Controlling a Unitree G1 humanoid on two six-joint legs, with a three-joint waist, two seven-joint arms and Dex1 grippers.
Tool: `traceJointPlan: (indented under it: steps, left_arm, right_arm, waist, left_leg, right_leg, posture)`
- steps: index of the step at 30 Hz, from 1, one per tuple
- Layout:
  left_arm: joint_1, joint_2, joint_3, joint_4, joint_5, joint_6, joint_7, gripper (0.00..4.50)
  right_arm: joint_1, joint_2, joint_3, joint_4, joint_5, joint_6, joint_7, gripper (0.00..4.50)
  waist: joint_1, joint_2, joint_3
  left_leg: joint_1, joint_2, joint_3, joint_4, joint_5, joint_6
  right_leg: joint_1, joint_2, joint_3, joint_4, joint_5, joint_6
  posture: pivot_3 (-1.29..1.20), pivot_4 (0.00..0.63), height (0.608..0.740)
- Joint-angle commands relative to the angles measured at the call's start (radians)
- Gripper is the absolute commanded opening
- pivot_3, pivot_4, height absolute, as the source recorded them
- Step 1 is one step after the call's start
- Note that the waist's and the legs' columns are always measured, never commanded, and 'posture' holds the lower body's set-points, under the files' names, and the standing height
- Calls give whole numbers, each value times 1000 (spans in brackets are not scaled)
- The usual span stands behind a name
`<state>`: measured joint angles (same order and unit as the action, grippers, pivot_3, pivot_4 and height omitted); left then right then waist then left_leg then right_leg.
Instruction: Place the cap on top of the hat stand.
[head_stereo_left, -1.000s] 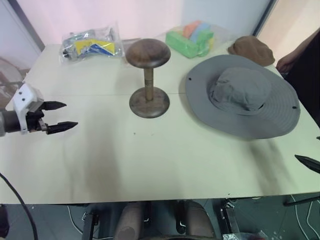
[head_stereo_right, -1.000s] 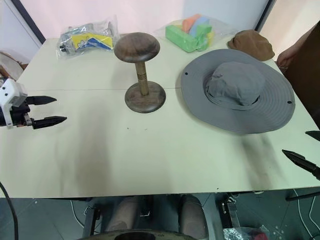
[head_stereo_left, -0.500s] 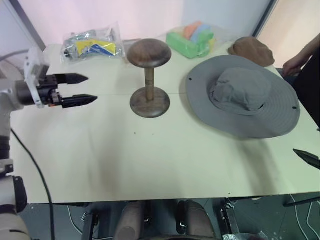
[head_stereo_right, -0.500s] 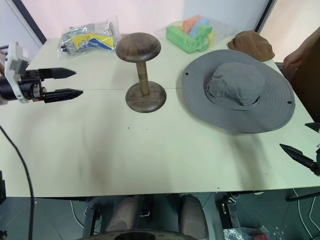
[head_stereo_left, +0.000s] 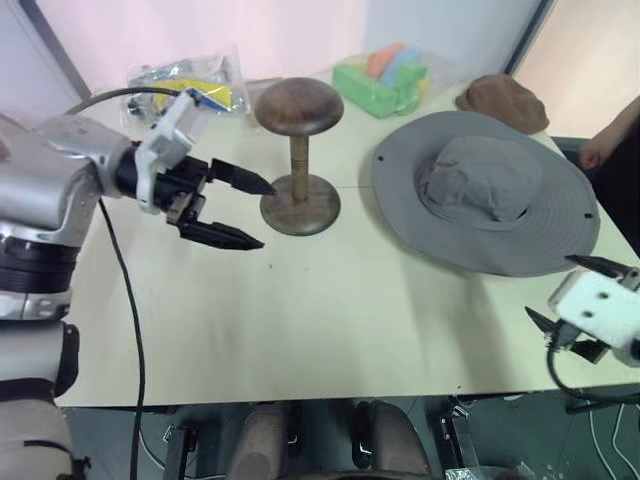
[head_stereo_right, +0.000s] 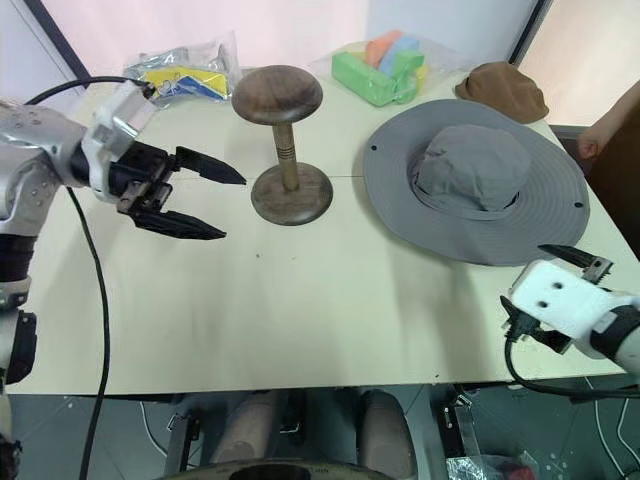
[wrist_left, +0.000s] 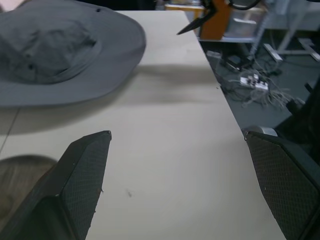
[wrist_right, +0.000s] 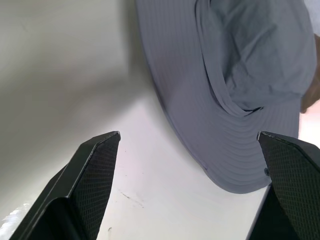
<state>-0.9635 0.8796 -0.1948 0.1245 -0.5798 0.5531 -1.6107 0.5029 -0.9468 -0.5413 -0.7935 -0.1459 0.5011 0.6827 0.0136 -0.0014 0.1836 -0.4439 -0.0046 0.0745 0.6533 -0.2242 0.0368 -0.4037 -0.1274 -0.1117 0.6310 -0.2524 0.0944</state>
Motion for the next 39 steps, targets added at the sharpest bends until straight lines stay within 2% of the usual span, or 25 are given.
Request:
traceJointPlan:
  steps: [1, 6, 11, 18, 23, 26, 33, 39]
  left_arm:
    - [-51, -14, -17, 22, -17, -29, -4, 4500]
    - [-69, -37, -19, 34, -17, -27, -4, 4500]
    - [-76, -41, -11, 40, -14, -20, -4, 4500]
    - [-77, -48, -6, 50, -4, -25, -4, 4500]
    - [-79, -55, 2, 51, 2, -22, -4, 4500]
    - [-78, -56, 7, 48, 4, -22, -4, 4500]
    - [-74, -57, 13, 51, 7, -22, -4, 4500]
    - [-66, -57, 40, 56, 16, -17, 13, 4500]
  right_arm:
    - [-77, 35, 146, 56, -134, -40, -124, 4478]
    - [-236, 49, 350, 259, -303, -134, -252, 4478]
    - [-357, 59, 450, 471, -354, -228, -300, 4478]
    - [-615, 122, 567, 772, -375, -331, -363, 4478]
    - [-696, 145, 606, 889, -370, -371, -366, 4478]
    - [-702, 168, 606, 905, -347, -376, -356, 3701]
    - [-670, 216, 556, 822, -273, -319, -307, 98]
    - [-731, 316, 411, 619, -37, -133, -215, 42]
  waist:
    - [-1, 0, 0]
    - [-2, 0, 0]
    - [-1, 0, 0]
    - [-8, -1, 1]
    - [-11, -2, 0]
    - [-14, -3, 0]
    - [-22, -3, 0]
    - [-24, -2, 0]
  left_leg:
    - [0, 0, 0, 0, 0, 0]
    - [0, 1, 1, 1, 0, 0]
    - [0, 1, 2, 1, 1, 0]
    - [0, 2, 2, 5, 2, -3]
    - [0, 3, 3, 8, 3, -3]
    - [1, 4, 3, 9, 2, -3]
    - [1, 4, 3, 9, 2, -3]
    - [0, 4, 3, 9, 2, -3]
  right_leg:
    - [-1, 0, 0, 0, 0, 0]
    - [-2, 1, 2, 1, 0, 0]
    - [-1, 2, 2, 1, 0, 2]
    - [0, 4, 3, 2, 0, 2]
    - [1, 5, 4, 4, 0, 2]
    - [2, 5, 4, 4, 0, 2]
    - [2, 5, 4, 5, 0, 2]
    - [2, 5, 5, 5, 0, 2]
  posture:
    - [0, 150, 734]
    - [0, 150, 734]
    - [0, 150, 734]
    - [0, 150, 734]
    - [0, 150, 734]
    - [0, 150, 734]
    - [0, 150, 734]
    - [0, 150, 734]
